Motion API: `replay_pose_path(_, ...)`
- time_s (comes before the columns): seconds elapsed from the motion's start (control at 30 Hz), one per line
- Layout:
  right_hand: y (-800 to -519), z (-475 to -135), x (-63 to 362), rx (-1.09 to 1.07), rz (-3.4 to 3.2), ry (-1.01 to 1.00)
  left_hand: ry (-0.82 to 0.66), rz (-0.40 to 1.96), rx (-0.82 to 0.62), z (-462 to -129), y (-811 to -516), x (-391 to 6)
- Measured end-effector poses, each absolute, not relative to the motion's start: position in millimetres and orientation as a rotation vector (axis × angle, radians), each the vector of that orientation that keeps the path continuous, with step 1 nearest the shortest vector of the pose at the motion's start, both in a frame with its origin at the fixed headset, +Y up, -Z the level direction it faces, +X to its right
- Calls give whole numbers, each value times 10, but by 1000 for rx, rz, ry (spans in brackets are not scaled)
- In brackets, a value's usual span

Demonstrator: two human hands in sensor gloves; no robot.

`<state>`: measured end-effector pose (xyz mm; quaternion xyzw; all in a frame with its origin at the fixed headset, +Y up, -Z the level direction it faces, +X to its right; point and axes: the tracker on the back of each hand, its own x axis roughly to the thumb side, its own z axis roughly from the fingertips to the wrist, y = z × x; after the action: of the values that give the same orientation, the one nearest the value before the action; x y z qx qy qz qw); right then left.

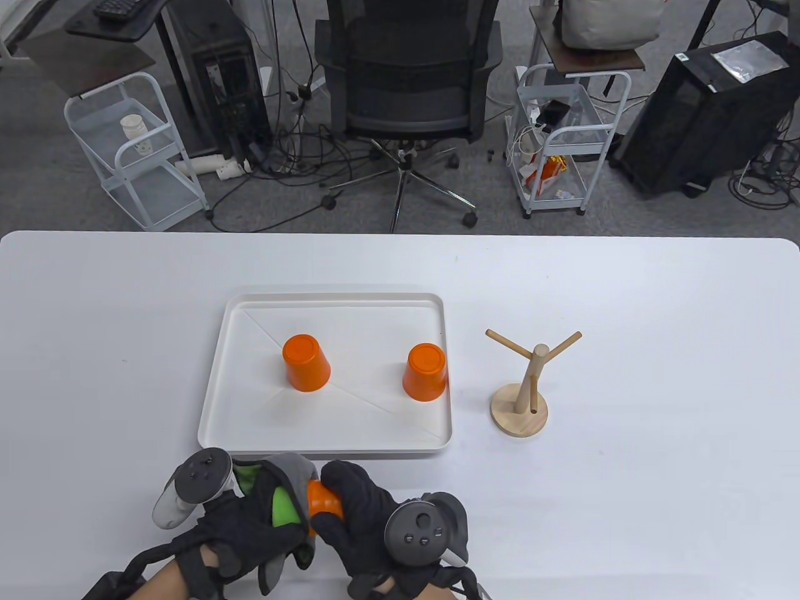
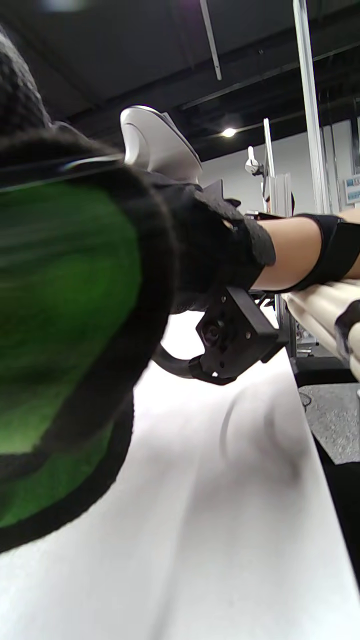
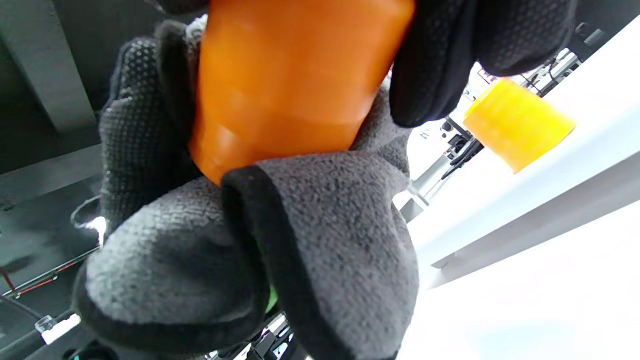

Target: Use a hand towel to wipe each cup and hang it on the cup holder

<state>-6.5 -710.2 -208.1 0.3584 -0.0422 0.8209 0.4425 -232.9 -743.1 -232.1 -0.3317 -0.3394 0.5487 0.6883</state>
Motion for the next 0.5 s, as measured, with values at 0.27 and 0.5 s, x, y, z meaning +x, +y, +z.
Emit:
replay_pose_path(0.27, -7056, -2029, -106, 993, 2076, -192, -711, 1360, -798, -2342, -7494, -2386)
replay_pose_path(0.5, -7019, -2027, -82, 996, 2091, -268, -695, 1412, -768, -2367, -7482, -2466)
